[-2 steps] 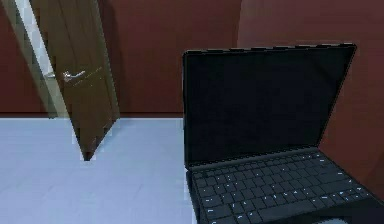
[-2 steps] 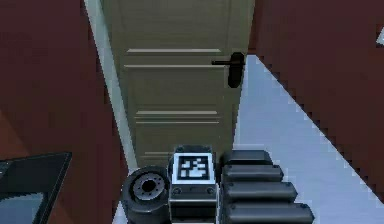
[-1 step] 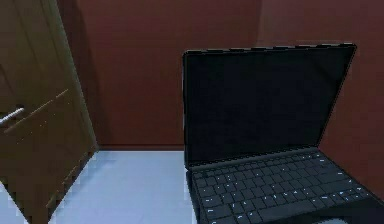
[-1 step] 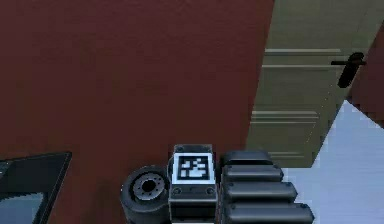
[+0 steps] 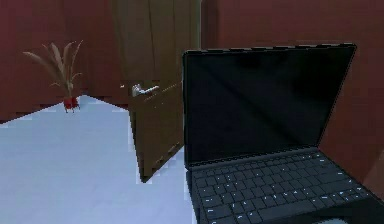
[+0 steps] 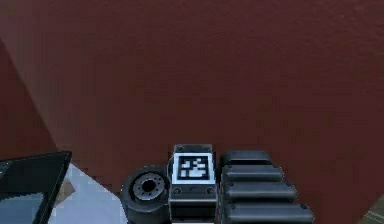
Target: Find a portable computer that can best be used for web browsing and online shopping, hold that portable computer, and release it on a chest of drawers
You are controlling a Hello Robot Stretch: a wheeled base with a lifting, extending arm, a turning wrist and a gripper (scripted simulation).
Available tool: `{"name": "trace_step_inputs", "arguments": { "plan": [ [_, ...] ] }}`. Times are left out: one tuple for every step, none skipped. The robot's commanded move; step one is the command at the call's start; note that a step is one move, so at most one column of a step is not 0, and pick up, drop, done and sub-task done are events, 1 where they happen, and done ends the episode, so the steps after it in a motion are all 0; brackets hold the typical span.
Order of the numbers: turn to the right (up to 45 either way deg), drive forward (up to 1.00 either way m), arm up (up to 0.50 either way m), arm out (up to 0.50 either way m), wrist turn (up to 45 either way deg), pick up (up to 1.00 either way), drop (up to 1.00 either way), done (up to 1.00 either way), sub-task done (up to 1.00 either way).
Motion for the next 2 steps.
{"name": "trace_step_inputs", "arguments": {
  "plan": [
    [0.0,0.5,0.0,0.0,0.0,0.0,0.0,0.0,0.0],
    [-45.0,0.0,0.0,0.0,0.0,0.0,0.0,0.0,0.0]
  ]
}}
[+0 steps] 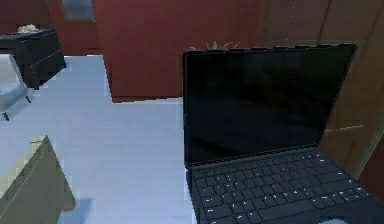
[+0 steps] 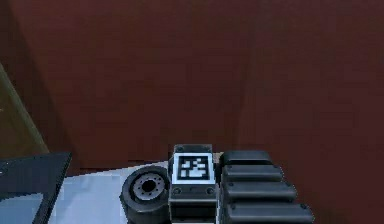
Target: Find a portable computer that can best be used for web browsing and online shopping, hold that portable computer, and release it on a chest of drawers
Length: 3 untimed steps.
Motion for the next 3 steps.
{"name": "trace_step_inputs", "arguments": {
  "plan": [
    [-9.0,0.0,0.0,0.0,0.0,0.0,0.0,0.0,0.0],
    [0.0,1.0,0.0,0.0,0.0,0.0,0.0,0.0,0.0],
    [-6.0,0.0,0.0,0.0,0.0,0.0,0.0,0.0,0.0]
  ]
}}
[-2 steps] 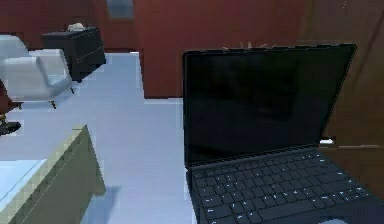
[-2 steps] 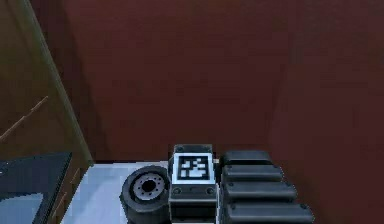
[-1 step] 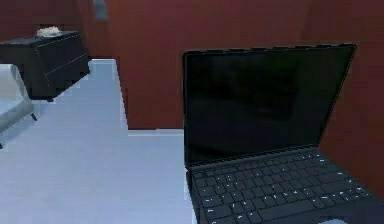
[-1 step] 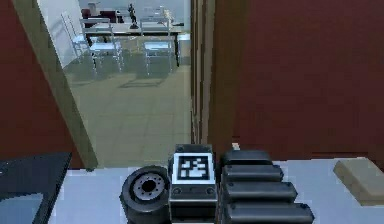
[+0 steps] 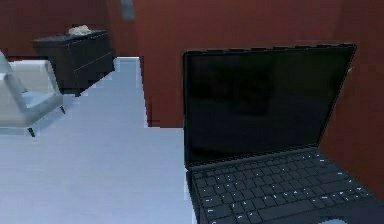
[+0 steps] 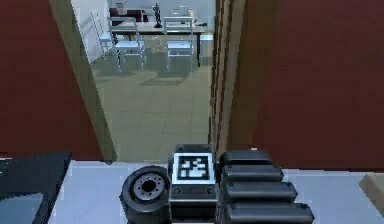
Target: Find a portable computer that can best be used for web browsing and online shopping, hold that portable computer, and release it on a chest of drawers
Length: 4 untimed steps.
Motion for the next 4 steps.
{"name": "trace_step_inputs", "arguments": {
  "plan": [
    [0.0,0.5,0.0,0.0,0.0,0.0,0.0,0.0,0.0],
    [-36.0,0.0,0.0,0.0,0.0,0.0,0.0,0.0,0.0],
    [0.0,1.0,0.0,0.0,0.0,0.0,0.0,0.0,0.0],
    [-3.0,0.0,0.0,0.0,0.0,0.0,0.0,0.0,0.0]
  ]
}}
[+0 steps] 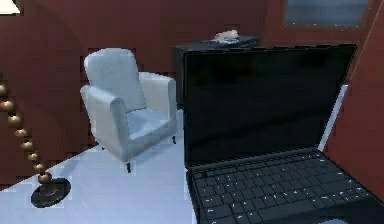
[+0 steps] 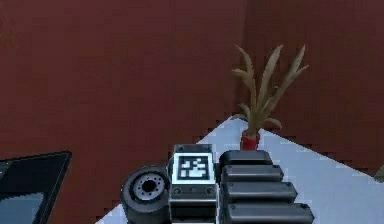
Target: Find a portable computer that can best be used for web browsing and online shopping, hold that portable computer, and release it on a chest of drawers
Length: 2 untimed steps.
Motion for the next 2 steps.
{"name": "trace_step_inputs", "arguments": {
  "plan": [
    [0.0,0.95,0.0,0.0,0.0,0.0,0.0,0.0,0.0],
    [-18.0,0.0,0.0,0.0,0.0,0.0,0.0,0.0,0.0]
  ]
}}
